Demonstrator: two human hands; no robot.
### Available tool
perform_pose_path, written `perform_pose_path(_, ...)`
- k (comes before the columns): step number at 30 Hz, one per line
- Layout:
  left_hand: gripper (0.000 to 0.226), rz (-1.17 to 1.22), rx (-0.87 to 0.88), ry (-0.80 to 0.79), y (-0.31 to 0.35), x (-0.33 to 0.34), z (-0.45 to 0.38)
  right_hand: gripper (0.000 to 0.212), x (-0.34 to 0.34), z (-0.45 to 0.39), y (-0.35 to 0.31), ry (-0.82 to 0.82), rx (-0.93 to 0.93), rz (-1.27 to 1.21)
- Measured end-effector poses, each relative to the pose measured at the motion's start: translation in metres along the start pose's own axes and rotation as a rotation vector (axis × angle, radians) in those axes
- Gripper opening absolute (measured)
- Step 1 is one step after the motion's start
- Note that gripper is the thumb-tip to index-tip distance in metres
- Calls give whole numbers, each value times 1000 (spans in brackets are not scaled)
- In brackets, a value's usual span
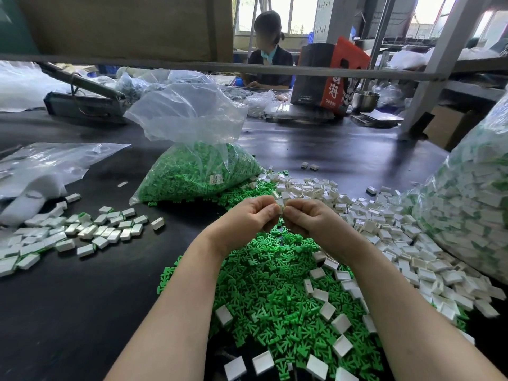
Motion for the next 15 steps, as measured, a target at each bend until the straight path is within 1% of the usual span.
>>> perform_pose_path(5,25,-73,57,54,5,-1,-1,26,-1,-1,-1,16,21,-28)
perform_pose_path(7,25,-94,83,82,6,-2,-2,31,0,-1,2,6,80,-117)
perform_pose_path(10,26,-149,113,115,6,-2,-3,37,-1,-1,7,47,211,-274)
perform_pose_path(12,24,-185,126,133,6,-2,-4,36,-1,-1,10,60,252,-341)
perform_pose_path(15,24,-150,102,146,5,-6,-4,29,-4,-2,7,58,219,-417)
Point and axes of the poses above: each hand's wrist, its own z-axis away from the middle knuckle, its own x-axis out of the palm, y = z × x, the point moved 5 cm from there along -z, towards the middle knuckle, and after that the axes turned 2 degrees about y, right-handed, at the moved point
